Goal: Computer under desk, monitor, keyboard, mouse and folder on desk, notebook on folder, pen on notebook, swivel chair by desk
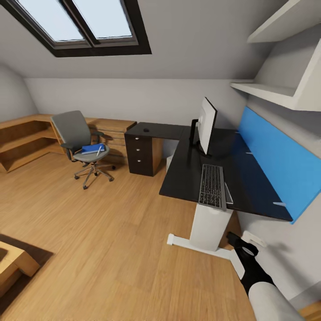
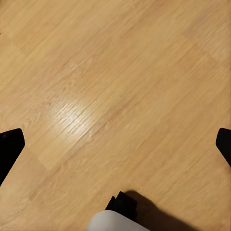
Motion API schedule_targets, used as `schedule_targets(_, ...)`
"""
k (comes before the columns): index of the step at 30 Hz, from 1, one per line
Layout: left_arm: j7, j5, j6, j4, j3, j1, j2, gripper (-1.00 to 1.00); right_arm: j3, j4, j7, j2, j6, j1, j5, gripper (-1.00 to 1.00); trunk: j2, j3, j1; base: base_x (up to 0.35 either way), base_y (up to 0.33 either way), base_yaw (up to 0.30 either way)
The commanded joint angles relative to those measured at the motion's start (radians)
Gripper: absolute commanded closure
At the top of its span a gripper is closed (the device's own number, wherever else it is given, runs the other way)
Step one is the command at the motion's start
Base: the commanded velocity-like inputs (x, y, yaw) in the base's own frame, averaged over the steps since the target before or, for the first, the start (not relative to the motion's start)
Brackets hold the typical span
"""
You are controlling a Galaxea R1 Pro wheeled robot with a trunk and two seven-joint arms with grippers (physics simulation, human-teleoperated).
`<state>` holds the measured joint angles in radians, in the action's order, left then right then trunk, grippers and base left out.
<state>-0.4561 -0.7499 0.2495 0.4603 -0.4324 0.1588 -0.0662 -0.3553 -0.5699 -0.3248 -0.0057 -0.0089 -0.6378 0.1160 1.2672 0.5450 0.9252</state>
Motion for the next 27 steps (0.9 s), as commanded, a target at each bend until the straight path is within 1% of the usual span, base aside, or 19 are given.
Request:
schedule_targets(1,-0.005,-0.009,0.005,0.001,-0.009,0.001,-0.001,-1.00,0.002,-0.001,-0.003,0.001,-0.001,0.000,0.009,-1.00,0.001,0.001,0.000,-0.003,0.000,0.000)
schedule_targets(3,-0.004,-0.009,0.005,0.001,-0.008,0.001,-0.001,-1.00,0.007,-0.003,-0.006,0.012,-0.002,0.000,0.006,-1.00,0.001,0.001,0.000,-0.001,0.000,0.000)
schedule_targets(9,-0.004,-0.009,0.005,0.001,-0.008,0.001,-0.001,-1.00,0.008,-0.005,-0.006,0.026,-0.002,0.000,0.005,-1.00,0.001,0.001,0.000,0.000,0.000,0.000)
schedule_targets(10,-0.004,-0.008,0.005,0.001,-0.008,0.001,-0.001,-1.00,0.007,-0.007,-0.008,0.033,-0.002,0.000,0.005,-1.00,0.001,0.001,0.000,0.000,0.005,-0.159)
schedule_targets(17,-0.004,-0.008,0.006,0.001,-0.008,0.001,-0.001,-1.00,0.007,-0.005,-0.005,0.032,-0.002,0.000,0.005,-1.00,0.001,0.001,0.000,0.000,0.123,-0.246)
schedule_targets(27,-0.004,-0.007,0.007,0.001,-0.008,0.001,-0.001,-1.00,0.007,-0.004,-0.005,0.032,-0.002,0.000,0.005,-1.00,0.001,0.001,0.000,0.000,0.288,-0.283)
